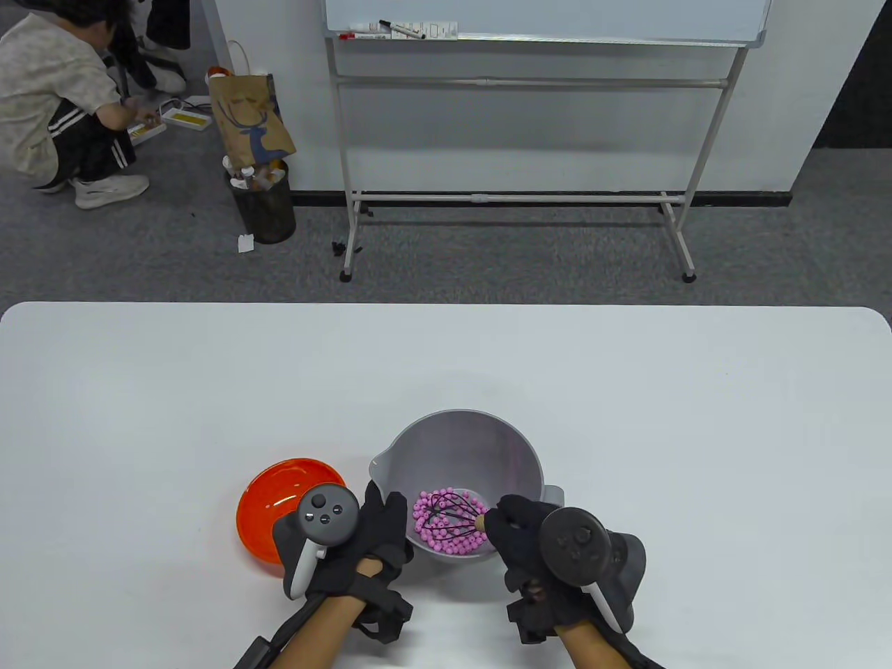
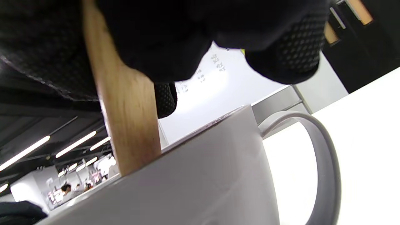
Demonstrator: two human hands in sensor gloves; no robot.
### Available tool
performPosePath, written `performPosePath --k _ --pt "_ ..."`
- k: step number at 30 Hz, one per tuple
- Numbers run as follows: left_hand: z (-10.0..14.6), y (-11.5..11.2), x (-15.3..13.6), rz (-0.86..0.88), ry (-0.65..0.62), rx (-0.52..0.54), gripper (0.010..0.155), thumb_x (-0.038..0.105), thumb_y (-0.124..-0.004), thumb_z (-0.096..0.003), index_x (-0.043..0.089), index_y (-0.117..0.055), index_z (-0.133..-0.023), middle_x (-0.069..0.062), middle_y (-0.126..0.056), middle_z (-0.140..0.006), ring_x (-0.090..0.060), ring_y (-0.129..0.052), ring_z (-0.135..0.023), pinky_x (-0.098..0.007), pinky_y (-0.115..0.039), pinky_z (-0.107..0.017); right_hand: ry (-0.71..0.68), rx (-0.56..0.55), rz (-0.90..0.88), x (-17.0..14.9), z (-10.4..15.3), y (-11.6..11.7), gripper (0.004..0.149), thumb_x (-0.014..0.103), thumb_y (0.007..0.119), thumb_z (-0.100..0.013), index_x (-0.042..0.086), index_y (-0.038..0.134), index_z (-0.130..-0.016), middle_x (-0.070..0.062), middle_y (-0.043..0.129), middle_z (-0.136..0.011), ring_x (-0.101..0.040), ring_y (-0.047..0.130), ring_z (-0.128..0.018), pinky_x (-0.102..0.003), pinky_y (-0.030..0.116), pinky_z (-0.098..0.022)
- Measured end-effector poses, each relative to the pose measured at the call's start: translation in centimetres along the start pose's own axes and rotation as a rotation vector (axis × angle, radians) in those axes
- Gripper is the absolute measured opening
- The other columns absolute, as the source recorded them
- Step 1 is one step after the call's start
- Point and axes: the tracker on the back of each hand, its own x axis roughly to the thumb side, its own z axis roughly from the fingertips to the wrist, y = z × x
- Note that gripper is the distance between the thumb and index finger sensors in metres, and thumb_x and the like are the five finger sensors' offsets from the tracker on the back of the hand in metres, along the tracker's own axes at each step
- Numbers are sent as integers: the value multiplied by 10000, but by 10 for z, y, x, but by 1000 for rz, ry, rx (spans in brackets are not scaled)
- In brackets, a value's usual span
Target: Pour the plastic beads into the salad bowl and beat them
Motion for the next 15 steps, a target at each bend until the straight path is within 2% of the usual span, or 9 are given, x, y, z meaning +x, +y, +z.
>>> performPosePath --k 6,8,15 --pt "0 0 0 1 0 1 763 609 -466 -537 27 -528 -1026 24 -1068 -401 -82 -1035 -107 -396 -910 -349 3 -67 89 -3 0 2 451 538 956 -363 211 1012 -669 -1 991 -244 -169 918 -75 -399 853 -394" --pt "0 0 0 3 0 1 762 610 -466 -537 28 -528 -1026 23 -1068 -402 -82 -1035 -108 -395 -911 -349 -38 -110 173 -1 1 0 454 542 954 -360 214 1014 -668 -2 992 -246 -172 919 -77 -401 852 -396" --pt "0 0 0 3 2 0 763 609 -467 -536 27 -531 -1024 21 -1070 -403 -82 -1036 -107 -396 -912 -348 -99 -143 273 12 8 -9 445 539 965 -351 208 1029 -642 -6 992 -224 -178 915 -62 -403 854 -389"
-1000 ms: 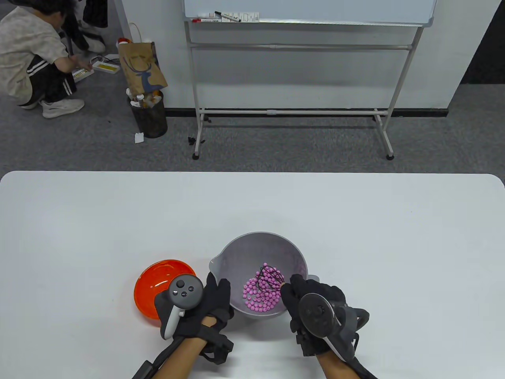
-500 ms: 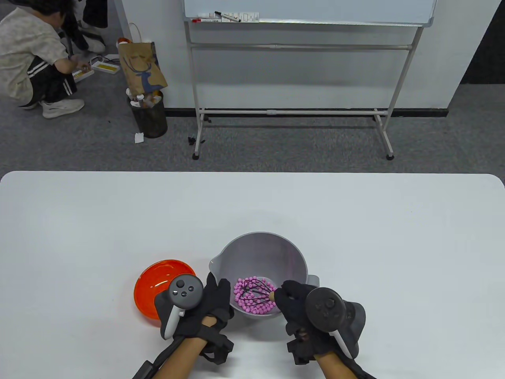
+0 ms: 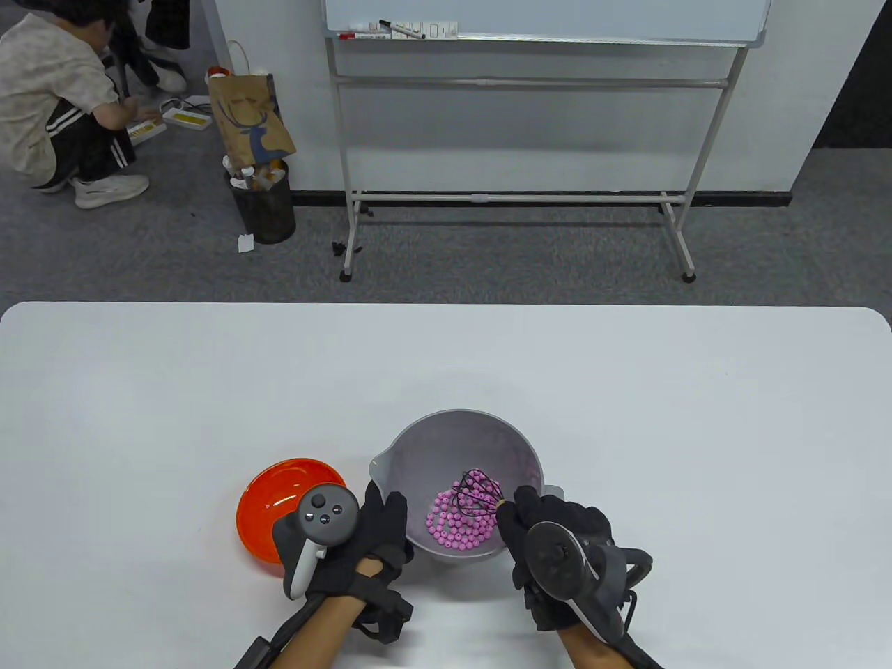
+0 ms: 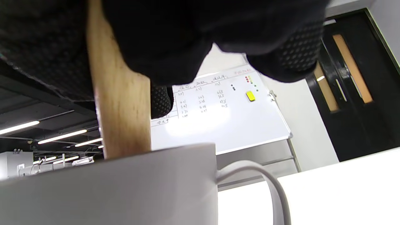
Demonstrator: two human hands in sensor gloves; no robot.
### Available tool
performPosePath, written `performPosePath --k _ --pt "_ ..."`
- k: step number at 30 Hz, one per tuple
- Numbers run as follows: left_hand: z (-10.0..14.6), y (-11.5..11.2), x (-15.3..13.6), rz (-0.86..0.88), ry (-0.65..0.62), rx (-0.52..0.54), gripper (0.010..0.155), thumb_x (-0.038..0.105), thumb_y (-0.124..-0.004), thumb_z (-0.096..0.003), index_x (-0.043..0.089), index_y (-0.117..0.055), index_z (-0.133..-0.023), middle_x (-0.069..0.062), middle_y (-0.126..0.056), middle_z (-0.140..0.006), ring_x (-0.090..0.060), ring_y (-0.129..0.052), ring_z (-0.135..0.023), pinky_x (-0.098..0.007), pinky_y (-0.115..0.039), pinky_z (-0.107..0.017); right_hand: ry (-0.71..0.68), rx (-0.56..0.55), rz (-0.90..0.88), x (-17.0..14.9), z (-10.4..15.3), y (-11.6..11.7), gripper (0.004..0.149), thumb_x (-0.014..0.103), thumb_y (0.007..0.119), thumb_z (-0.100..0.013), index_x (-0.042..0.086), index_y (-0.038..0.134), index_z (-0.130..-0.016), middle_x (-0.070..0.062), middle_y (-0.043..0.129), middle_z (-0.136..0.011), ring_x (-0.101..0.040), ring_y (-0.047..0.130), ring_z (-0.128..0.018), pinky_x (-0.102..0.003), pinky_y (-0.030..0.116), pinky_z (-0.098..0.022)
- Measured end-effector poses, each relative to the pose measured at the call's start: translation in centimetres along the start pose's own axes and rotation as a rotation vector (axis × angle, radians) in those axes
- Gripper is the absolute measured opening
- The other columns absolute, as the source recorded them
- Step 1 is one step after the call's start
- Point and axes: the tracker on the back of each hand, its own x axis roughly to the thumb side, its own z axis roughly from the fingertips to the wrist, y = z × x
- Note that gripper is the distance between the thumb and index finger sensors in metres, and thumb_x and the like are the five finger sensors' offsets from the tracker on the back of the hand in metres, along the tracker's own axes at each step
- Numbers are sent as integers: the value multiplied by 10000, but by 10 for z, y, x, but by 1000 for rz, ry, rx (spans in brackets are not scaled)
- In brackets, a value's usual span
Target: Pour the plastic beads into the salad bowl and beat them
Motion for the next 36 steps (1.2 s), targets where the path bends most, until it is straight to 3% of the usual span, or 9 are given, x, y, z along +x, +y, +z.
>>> performPosePath --k 5,10,18,28,36 --pt "0 0 0 0 1 0 762 608 -468 -536 26 -531 -1025 20 -1070 -405 -82 -1036 -108 -397 -911 -349 -17 64 -48 5 1 -9 439 527 975 -347 186 1038 -615 -9 984 -193 -174 905 -37 -396 862 -367" --pt "0 0 0 -1 1 -1 762 608 -468 -536 26 -531 -1024 19 -1070 -405 -81 -1036 -107 -396 -911 -348 45 176 -224 0 -3 -3 438 522 969 -361 176 1035 -621 -10 983 -197 -173 905 -39 -397 861 -367" --pt "0 0 0 -1 2 2 763 610 -467 -537 27 -532 -1024 18 -1072 -406 -79 -1037 -105 -394 -913 -346 95 91 -190 -7 -3 14 454 533 954 -368 198 1012 -670 -3 993 -244 -175 924 -82 -406 851 -405" --pt "0 0 0 -1 2 2 764 610 -466 -536 24 -534 -1023 14 -1072 -408 -79 -1037 -107 -396 -912 -347 7 -7 -1 3 2 2 446 534 961 -358 206 1024 -654 -6 995 -235 -183 923 -78 -410 849 -405" --pt "0 0 0 -2 3 0 762 606 -466 -537 22 -533 -1023 13 -1072 -409 -78 -1037 -108 -396 -912 -348 -20 77 -47 11 4 -11 435 520 974 -352 184 1036 -622 -13 987 -197 -179 909 -44 -401 858 -375"
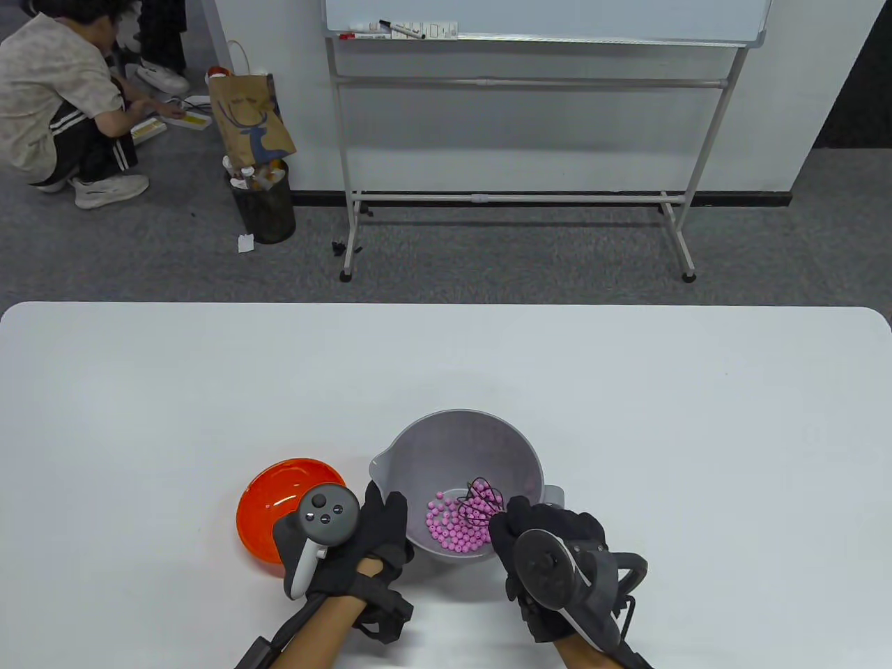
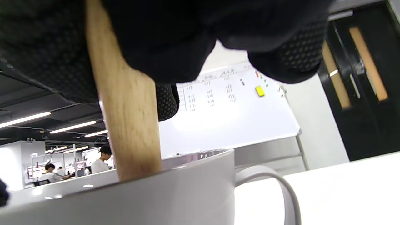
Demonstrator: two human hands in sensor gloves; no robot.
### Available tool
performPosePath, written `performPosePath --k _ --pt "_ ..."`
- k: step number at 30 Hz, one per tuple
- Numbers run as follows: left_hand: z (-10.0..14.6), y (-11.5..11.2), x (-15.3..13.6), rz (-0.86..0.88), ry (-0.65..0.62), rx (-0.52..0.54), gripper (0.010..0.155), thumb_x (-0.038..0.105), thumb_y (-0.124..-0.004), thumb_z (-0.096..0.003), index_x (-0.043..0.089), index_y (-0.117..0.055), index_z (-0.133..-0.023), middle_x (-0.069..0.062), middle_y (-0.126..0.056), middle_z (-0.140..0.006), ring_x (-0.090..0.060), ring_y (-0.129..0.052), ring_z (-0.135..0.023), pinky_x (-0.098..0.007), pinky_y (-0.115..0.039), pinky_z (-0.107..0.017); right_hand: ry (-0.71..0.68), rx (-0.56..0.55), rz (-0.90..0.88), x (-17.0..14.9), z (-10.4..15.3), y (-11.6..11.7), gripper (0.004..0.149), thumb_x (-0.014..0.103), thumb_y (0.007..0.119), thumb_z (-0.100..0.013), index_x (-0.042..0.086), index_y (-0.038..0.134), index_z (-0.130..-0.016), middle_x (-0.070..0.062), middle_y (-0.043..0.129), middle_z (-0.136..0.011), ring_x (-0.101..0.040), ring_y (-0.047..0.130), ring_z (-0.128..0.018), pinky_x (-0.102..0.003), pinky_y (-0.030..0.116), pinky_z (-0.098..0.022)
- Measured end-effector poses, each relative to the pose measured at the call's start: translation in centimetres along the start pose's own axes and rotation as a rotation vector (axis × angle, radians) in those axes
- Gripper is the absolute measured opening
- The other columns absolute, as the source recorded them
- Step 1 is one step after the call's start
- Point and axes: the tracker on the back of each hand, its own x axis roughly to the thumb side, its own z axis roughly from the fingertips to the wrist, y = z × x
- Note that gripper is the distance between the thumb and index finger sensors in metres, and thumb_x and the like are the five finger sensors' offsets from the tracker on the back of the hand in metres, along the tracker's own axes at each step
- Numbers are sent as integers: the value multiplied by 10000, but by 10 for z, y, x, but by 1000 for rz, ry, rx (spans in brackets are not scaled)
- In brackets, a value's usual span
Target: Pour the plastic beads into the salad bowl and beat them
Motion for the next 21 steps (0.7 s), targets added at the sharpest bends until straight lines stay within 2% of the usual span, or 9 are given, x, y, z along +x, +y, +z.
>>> performPosePath --k 4,7,12,21 --pt "0 0 0 1 -1 1 763 607 -466 -537 22 -534 -1022 14 -1072 -410 -79 -1037 -108 -395 -912 -348 51 82 -143 -6 -2 6 438 523 967 -361 185 1031 -632 -10 987 -207 -176 912 -51 -400 858 -380" --pt "0 0 0 3 -1 1 762 607 -465 -537 23 -535 -1022 14 -1071 -412 -78 -1037 -108 -394 -912 -348 102 67 -194 -13 -5 16 444 526 959 -365 192 1022 -652 -7 989 -226 -174 918 -67 -403 854 -391" --pt "0 0 0 3 -1 0 764 608 -465 -537 23 -534 -1023 14 -1072 -410 -78 -1037 -107 -395 -912 -348 115 18 -127 -19 -8 22 452 534 951 -367 205 1013 -671 -4 995 -250 -178 927 -88 -409 847 -409" --pt "0 0 0 3 -1 0 765 609 -466 -537 23 -533 -1023 13 -1072 -410 -78 -1037 -108 -396 -911 -349 54 -67 41 -12 -3 10 444 531 960 -360 203 1026 -653 -10 998 -239 -188 925 -82 -413 846 -407"
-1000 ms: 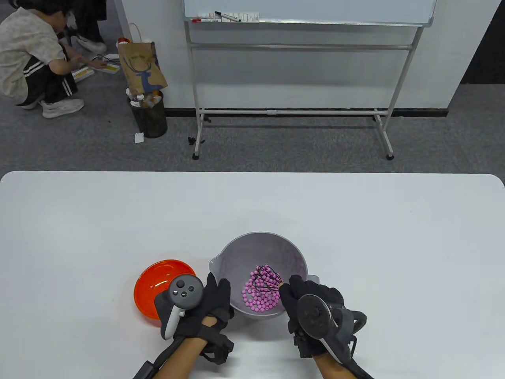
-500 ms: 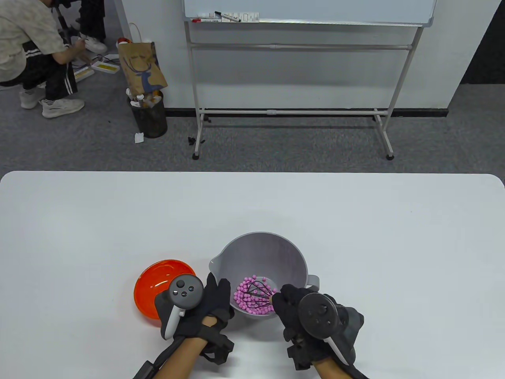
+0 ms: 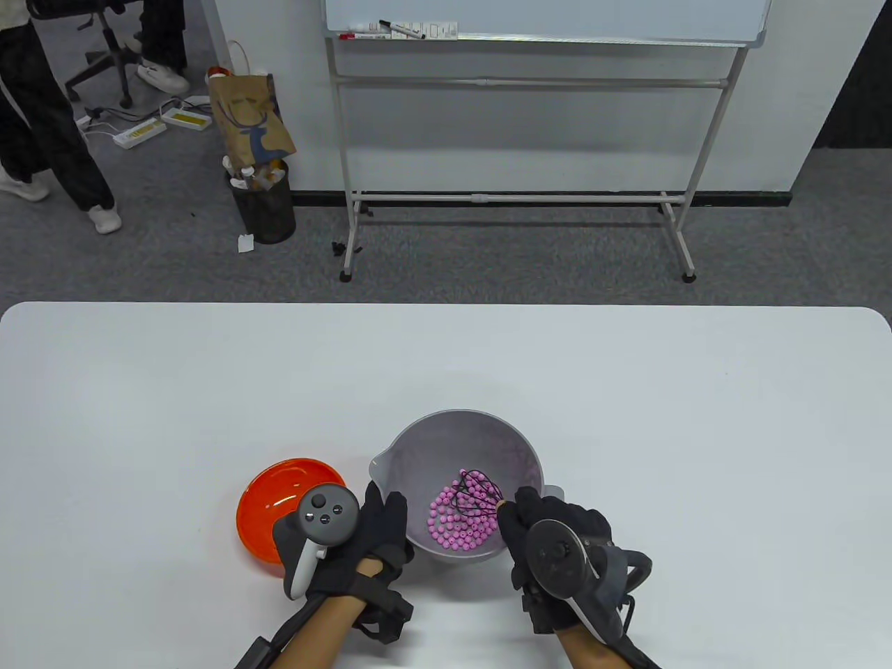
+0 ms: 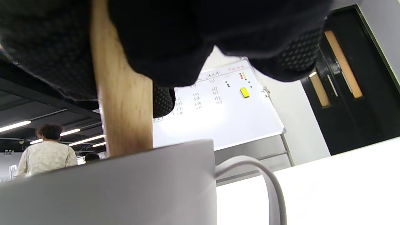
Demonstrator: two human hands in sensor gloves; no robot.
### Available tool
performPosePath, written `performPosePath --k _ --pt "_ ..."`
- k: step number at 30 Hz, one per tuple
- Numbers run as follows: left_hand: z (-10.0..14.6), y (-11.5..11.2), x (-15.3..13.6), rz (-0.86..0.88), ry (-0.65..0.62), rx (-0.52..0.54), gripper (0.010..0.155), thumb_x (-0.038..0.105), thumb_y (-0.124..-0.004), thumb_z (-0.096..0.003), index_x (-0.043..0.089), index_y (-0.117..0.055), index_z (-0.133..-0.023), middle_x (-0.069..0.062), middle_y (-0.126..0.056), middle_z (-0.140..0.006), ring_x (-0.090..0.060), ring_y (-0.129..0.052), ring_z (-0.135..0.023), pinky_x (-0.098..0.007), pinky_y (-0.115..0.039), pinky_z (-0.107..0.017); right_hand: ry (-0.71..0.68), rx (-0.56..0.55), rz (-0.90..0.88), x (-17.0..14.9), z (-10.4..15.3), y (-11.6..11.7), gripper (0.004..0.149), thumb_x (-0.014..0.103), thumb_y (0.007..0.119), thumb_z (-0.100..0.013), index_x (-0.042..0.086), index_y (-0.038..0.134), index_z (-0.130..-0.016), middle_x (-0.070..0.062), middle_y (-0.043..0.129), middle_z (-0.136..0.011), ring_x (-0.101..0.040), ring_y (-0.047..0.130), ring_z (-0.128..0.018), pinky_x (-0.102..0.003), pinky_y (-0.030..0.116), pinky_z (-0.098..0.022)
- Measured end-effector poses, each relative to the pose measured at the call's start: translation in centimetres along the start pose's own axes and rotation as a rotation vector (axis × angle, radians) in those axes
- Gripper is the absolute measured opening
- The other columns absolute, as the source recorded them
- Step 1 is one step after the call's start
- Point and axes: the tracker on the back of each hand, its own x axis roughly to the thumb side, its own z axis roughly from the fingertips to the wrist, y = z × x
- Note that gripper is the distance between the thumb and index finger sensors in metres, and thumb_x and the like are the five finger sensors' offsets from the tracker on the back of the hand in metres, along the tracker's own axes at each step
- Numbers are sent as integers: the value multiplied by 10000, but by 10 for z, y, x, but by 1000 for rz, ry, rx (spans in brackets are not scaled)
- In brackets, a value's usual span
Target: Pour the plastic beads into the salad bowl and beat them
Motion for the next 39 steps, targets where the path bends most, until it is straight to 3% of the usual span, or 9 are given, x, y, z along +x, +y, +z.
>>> performPosePath --k 6,11,18,29,35,39 --pt "0 0 0 0 0 -1 765 609 -465 -537 23 -533 -1023 13 -1072 -410 -79 -1036 -108 -395 -912 -348 -39 45 -5 10 2 -11 438 524 973 -353 183 1039 -619 -12 992 -201 -183 914 -50 -403 857 -383" --pt "0 0 0 0 1 -1 764 610 -464 -536 24 -533 -1023 14 -1072 -411 -78 -1037 -108 -395 -911 -349 15 148 -165 5 0 -4 435 524 963 -365 183 1035 -625 -9 990 -206 -179 915 -52 -402 857 -383" --pt "0 0 0 1 1 0 765 609 -465 -537 23 -535 -1023 14 -1072 -411 -78 -1036 -108 -395 -912 -348 73 96 -175 -5 -2 13 451 532 946 -373 202 1012 -673 -4 996 -254 -179 928 -91 -409 846 -412" --pt "0 0 0 3 0 -2 766 610 -464 -537 23 -533 -1023 12 -1072 -412 -79 -1036 -109 -395 -911 -349 1 -10 18 3 2 2 446 534 951 -366 208 1020 -663 -7 999 -248 -187 927 -89 -412 844 -414" --pt "0 0 0 2 1 -3 766 611 -464 -537 23 -532 -1023 12 -1072 -412 -79 -1037 -108 -395 -912 -348 -26 11 31 9 4 -6 440 529 958 -363 190 1033 -632 -8 996 -217 -186 921 -63 -408 852 -396" --pt "0 0 0 1 2 -2 765 611 -463 -537 25 -531 -1024 12 -1071 -412 -79 -1037 -108 -395 -911 -349 -13 80 -62 9 3 -8 440 529 958 -363 182 1036 -623 -6 993 -205 -180 918 -53 -403 857 -387"
